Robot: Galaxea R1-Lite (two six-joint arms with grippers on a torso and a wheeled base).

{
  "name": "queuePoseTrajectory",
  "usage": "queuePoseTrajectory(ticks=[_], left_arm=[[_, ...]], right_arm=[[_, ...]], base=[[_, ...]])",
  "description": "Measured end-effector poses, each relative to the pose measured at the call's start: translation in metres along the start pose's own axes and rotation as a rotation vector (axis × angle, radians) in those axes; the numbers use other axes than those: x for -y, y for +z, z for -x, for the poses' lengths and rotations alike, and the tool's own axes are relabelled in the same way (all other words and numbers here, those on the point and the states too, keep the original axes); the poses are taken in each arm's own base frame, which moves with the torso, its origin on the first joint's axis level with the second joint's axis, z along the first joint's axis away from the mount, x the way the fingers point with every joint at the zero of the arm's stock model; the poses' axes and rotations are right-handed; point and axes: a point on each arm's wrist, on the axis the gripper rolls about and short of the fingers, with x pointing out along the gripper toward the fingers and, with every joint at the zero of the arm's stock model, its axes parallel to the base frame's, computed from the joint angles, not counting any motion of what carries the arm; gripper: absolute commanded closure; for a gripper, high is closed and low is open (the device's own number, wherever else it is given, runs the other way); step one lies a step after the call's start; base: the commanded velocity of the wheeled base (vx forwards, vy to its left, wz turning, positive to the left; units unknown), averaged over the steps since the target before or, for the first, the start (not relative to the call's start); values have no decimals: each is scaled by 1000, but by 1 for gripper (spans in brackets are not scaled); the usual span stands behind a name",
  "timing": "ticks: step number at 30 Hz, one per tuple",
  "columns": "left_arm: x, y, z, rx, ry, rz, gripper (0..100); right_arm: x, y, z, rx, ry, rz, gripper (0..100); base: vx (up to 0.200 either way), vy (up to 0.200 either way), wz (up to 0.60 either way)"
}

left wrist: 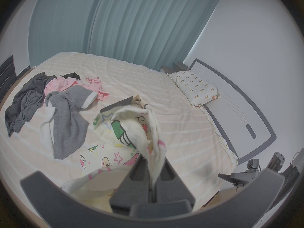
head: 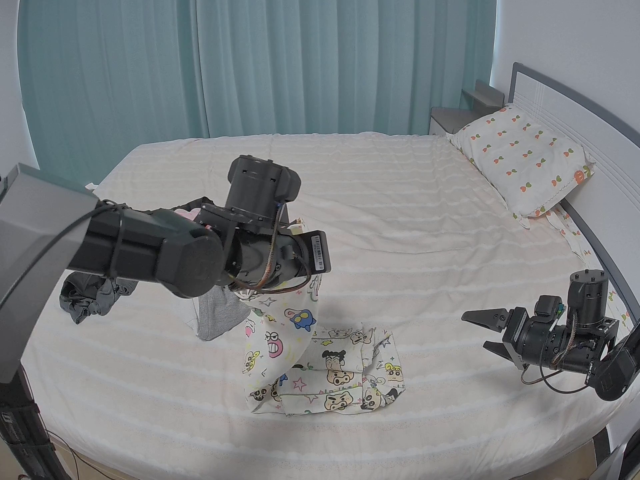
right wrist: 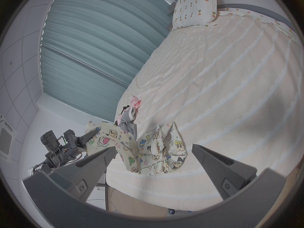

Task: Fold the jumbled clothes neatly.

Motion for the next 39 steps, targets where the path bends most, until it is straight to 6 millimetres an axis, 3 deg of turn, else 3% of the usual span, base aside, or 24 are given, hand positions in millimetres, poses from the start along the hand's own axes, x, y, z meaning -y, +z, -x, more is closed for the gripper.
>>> queuePoseTrajectory(ticks=[7, 8, 26, 33, 39], left_arm=[[10, 0, -12, -28, -33, -12, 100], [11, 0, -13, -29, -35, -13, 0], [12, 3, -13, -33, -38, 51, 0], [-14, 12, 8, -46, 16, 129, 0], [-49, -3, 33, -94, 46, 229, 0]], right_arm=[[0, 0, 0, 1, 1, 1, 0], [0, 0, 0, 1, 1, 1, 0], [0, 0, -1, -2, -2, 0, 0], [1, -1, -1, -4, -3, -1, 0], [1, -1, -2, -8, -4, 0, 0]], base=[[0, 0, 0], [0, 0, 0], [0, 0, 0], [0, 0, 0], [-167, 0, 0]])
